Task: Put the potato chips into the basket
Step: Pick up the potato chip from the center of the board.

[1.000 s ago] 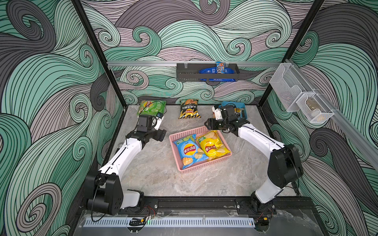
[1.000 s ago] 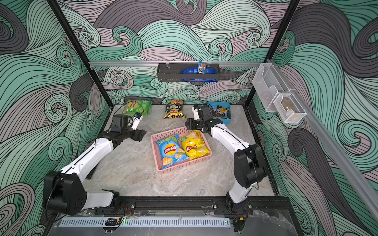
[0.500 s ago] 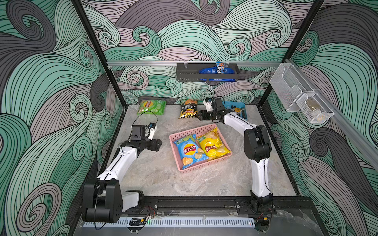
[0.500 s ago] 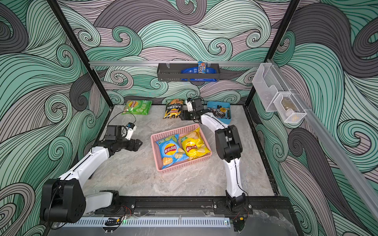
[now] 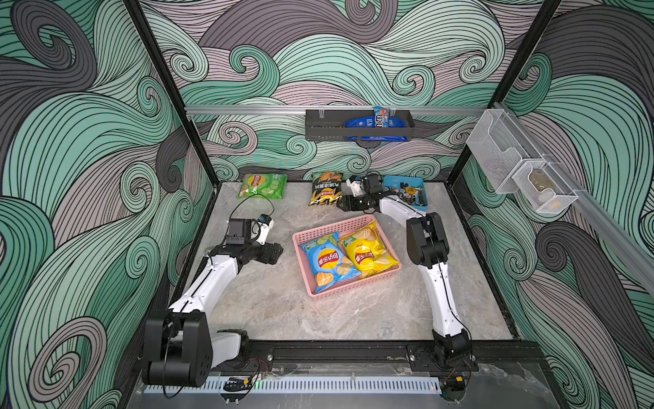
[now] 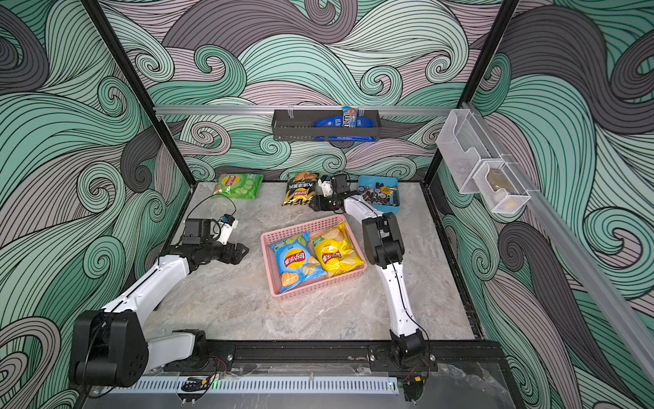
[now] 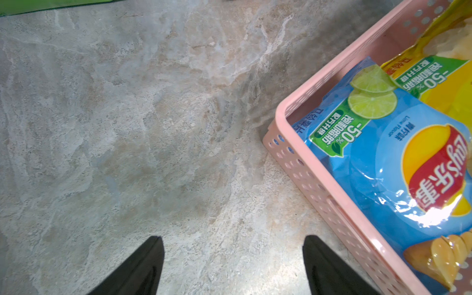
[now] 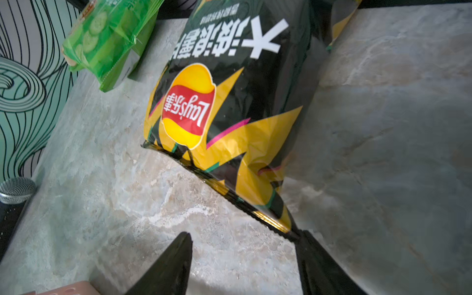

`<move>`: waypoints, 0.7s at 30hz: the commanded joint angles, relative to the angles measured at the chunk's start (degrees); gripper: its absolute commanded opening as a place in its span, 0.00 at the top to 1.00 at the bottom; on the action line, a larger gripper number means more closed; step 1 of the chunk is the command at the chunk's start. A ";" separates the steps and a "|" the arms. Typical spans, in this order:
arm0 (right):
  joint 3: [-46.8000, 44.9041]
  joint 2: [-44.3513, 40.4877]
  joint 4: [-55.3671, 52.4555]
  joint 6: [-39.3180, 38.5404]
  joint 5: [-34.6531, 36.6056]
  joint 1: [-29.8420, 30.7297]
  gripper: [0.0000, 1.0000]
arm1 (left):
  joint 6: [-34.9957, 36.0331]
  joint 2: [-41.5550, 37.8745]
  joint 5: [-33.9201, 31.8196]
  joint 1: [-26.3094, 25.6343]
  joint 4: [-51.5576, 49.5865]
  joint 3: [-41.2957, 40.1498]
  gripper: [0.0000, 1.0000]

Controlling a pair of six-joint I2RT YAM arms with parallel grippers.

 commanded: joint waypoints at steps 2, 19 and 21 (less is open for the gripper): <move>3.66 1.38 -0.80 -1.41 -3.19 -0.19 0.48 | 0.76 0.03 1.65 0.34 -0.61 0.23 0.13; -1.22 -12.79 -0.79 -3.46 -3.67 2.69 1.00 | 0.65 -2.03 1.10 0.31 -0.36 0.62 0.16; -2.69 -15.34 -0.79 -3.10 -3.67 3.29 1.00 | 0.51 -2.55 0.69 0.29 -0.24 0.62 0.17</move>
